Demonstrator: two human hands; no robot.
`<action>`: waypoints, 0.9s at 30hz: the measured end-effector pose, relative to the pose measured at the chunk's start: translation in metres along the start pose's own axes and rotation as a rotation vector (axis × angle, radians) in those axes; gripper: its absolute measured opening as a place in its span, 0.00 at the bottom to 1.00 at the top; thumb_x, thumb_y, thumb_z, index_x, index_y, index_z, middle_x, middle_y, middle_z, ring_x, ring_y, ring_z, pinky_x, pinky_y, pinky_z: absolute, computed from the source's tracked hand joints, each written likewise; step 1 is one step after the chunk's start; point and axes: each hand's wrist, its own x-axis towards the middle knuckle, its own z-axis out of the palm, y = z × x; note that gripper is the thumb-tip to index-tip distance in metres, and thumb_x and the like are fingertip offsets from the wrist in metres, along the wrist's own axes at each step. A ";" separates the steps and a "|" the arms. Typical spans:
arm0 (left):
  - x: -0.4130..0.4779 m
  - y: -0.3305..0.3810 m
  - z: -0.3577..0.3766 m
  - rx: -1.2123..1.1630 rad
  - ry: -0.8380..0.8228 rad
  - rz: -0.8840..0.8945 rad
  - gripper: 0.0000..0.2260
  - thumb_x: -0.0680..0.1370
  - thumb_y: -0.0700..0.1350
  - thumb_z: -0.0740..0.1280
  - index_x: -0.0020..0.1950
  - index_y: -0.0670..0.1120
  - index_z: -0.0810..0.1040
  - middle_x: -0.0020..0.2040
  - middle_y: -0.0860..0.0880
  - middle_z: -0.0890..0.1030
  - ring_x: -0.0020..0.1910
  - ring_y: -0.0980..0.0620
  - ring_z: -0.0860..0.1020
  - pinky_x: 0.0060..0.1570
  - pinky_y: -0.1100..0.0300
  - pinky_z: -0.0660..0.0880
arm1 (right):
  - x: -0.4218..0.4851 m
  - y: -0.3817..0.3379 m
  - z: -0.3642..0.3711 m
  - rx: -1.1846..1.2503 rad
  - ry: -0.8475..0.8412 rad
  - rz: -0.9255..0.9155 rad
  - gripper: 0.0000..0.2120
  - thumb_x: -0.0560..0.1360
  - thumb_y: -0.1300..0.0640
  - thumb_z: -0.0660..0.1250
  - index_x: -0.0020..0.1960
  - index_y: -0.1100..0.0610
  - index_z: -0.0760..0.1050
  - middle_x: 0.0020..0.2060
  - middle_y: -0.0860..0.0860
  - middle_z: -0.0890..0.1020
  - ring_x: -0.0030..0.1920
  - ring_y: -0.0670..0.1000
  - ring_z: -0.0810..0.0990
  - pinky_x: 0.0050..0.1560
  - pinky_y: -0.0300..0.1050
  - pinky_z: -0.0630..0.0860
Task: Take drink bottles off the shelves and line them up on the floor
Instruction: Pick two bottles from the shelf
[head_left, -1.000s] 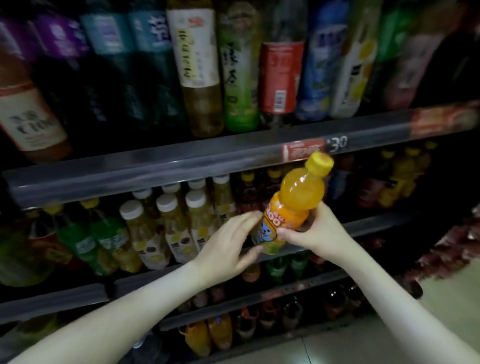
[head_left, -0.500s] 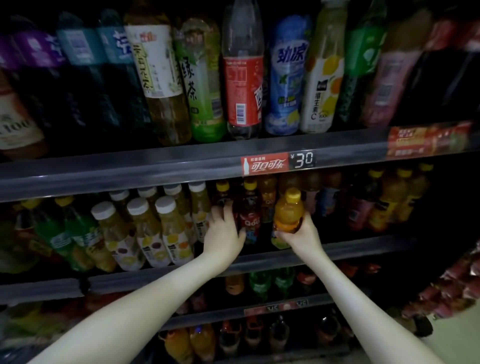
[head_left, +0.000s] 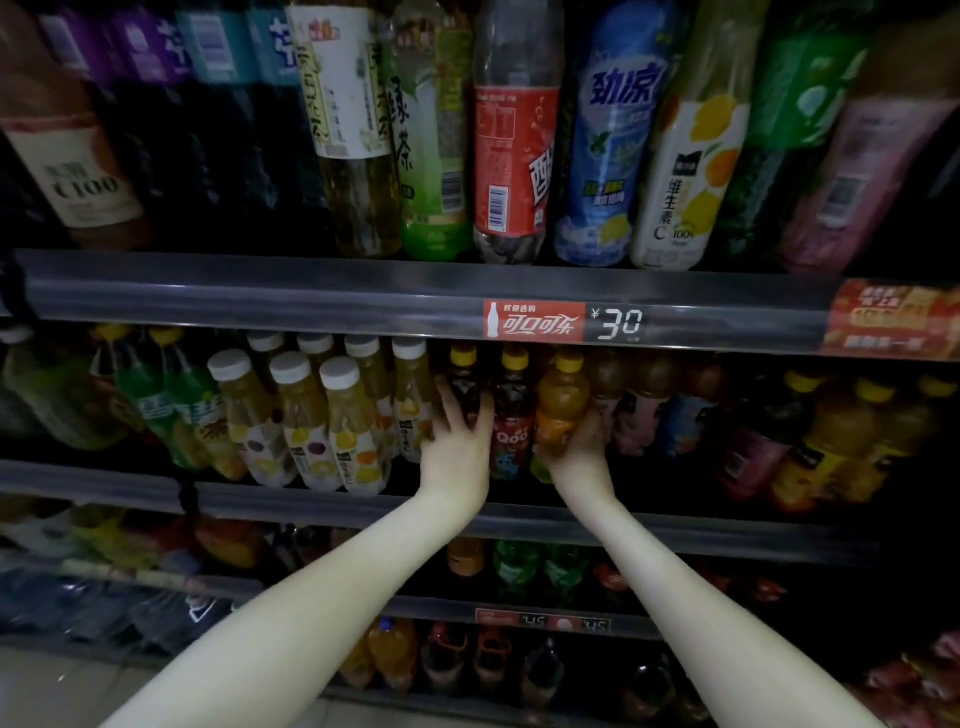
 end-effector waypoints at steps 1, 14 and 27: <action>-0.002 0.001 -0.006 0.058 -0.021 0.019 0.33 0.80 0.47 0.61 0.78 0.50 0.43 0.75 0.29 0.44 0.69 0.32 0.64 0.49 0.48 0.77 | -0.006 -0.004 -0.004 -0.057 0.021 -0.005 0.37 0.74 0.55 0.70 0.74 0.60 0.53 0.68 0.60 0.65 0.65 0.60 0.69 0.59 0.49 0.72; 0.005 0.007 -0.199 -0.334 0.930 0.509 0.16 0.77 0.44 0.64 0.61 0.39 0.78 0.58 0.41 0.79 0.52 0.43 0.79 0.48 0.53 0.78 | -0.014 -0.149 -0.144 -0.135 0.562 -0.764 0.19 0.75 0.62 0.64 0.64 0.67 0.70 0.55 0.61 0.77 0.57 0.56 0.73 0.60 0.47 0.70; 0.085 0.011 -0.199 -0.145 0.861 0.412 0.32 0.72 0.50 0.69 0.74 0.47 0.65 0.76 0.37 0.59 0.75 0.37 0.52 0.71 0.38 0.49 | 0.058 -0.197 -0.193 -0.266 0.607 -0.306 0.42 0.74 0.53 0.68 0.78 0.60 0.46 0.69 0.60 0.63 0.67 0.60 0.59 0.63 0.54 0.59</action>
